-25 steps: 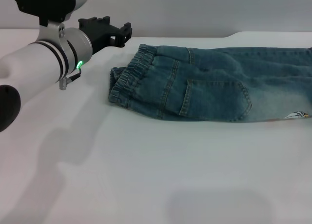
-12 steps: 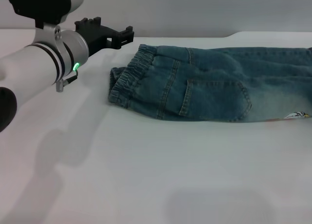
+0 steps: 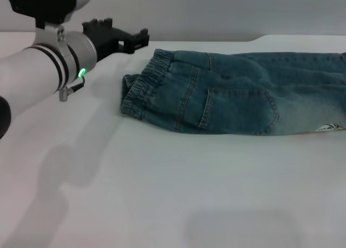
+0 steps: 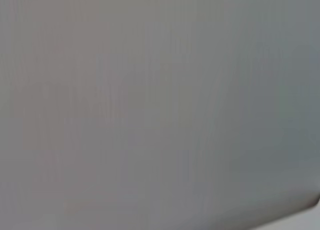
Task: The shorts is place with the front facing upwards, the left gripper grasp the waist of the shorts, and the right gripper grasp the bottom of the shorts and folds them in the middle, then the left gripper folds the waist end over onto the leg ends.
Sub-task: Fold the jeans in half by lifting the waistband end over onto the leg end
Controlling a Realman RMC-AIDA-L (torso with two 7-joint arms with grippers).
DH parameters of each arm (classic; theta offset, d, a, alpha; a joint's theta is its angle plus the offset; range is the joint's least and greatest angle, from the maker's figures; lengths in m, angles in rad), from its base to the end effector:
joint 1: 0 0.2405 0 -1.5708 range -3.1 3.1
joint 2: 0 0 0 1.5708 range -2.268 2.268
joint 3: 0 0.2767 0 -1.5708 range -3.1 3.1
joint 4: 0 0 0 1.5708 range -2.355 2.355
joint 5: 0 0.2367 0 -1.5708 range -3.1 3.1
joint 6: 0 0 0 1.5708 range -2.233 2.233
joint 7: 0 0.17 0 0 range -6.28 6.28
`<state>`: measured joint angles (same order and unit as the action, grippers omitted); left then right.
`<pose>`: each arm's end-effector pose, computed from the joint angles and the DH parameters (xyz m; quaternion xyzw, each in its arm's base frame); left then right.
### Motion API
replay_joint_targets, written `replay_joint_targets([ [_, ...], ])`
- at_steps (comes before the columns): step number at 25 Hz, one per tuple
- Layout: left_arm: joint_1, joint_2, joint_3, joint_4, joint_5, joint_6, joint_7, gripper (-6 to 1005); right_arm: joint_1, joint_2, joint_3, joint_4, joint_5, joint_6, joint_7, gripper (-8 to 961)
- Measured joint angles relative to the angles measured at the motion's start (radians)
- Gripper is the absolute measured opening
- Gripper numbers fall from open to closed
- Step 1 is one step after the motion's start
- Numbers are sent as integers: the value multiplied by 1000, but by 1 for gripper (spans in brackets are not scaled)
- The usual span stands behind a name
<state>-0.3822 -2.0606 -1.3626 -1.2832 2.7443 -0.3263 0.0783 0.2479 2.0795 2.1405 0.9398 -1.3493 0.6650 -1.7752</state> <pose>-0.1839 0.4564 -0.0506 -0.8205 -0.2921 -0.1466 0.4689 0.3644 0.4208 0.0804 -0.7320 0.3216 0.2325 0.5538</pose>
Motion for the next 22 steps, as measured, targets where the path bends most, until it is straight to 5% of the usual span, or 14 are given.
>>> replay_joint_targets([
  [6, 66, -2, 25, -52, 0, 74, -1, 850, -32, 2, -2, -71, 165, 79, -145, 650],
  [17, 128, -2, 46, -64, 0, 131, 0, 849, -28, 4, -15, -145, 252, 200, -298, 152],
  [22, 151, -2, 52, -78, 0, 157, 0, 849, -27, 4, -25, -148, 253, 206, -301, 158],
])
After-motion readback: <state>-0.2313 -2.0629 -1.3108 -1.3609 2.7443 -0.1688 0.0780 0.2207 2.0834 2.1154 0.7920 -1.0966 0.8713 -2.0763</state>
